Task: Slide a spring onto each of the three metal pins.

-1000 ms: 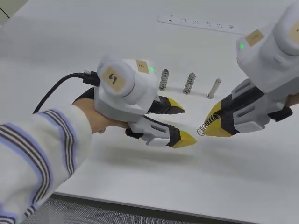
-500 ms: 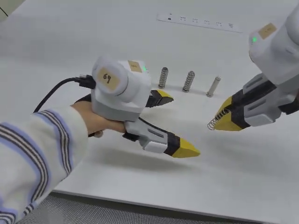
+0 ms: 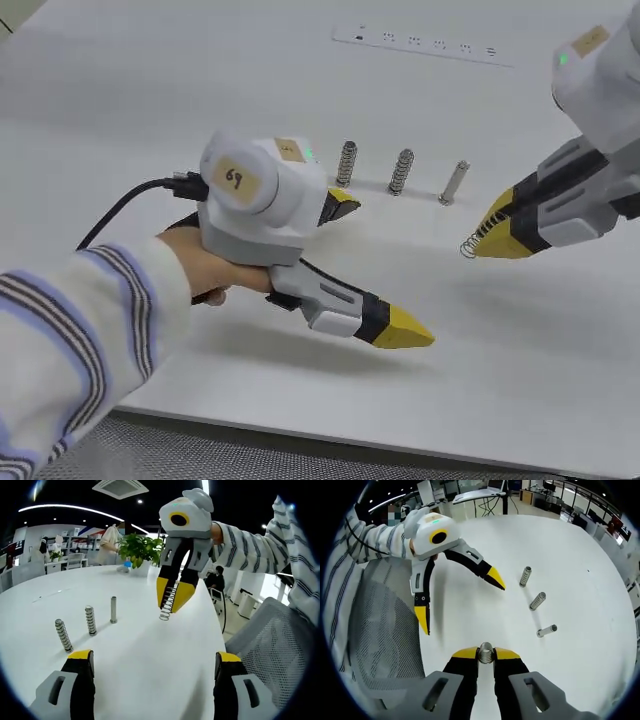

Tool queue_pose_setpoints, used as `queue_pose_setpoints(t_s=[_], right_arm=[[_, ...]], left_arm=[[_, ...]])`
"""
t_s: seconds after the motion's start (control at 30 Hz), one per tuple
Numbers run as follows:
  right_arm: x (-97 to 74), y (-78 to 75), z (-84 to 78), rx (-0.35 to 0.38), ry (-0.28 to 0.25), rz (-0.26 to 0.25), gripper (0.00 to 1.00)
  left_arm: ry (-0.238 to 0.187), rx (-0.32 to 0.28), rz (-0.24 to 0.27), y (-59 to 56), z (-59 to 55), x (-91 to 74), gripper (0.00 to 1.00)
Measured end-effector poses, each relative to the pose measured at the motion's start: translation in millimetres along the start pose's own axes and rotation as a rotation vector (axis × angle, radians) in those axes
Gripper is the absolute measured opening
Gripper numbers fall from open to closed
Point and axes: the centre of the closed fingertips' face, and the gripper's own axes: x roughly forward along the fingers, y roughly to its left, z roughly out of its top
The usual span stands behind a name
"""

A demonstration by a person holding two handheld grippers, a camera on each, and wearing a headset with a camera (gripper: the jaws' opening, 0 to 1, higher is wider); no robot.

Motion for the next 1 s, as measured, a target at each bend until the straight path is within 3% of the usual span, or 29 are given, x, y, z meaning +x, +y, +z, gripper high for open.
queue_pose_setpoints(t_s=[0.2, 0.43, 0.73, 0.9, 1.0], right_arm=[[-14.1, -20.5, 6.5, 0.035, -0.003, -0.05, 0.08], [-17.9, -41.8, 9.4, 0.087, 0.012, -0.085, 0.08], [-23.3, -62.0, 20.0, 0.055, 0.051, -0.123, 0.08], [-21.2, -71.4, 24.5, 0.027, 0.078, -0.132, 0.08], [-18.8, -79.7, 28.5, 0.034, 0.065, -0.123, 0.08]], left_arm=[[0.003, -0.029, 0.024, 6.1, 0.7, -1.5, 0.98], [-0.019, -0.028, 0.054, 15.4, 5.3, -3.1, 0.98], [-0.025, -0.025, 0.061, 18.9, 9.3, -5.8, 0.98], [-0.006, -0.024, 0.059, 19.5, 6.0, -5.6, 0.98], [-0.008, -0.002, 0.06, 19.7, 6.6, -6.0, 0.98]])
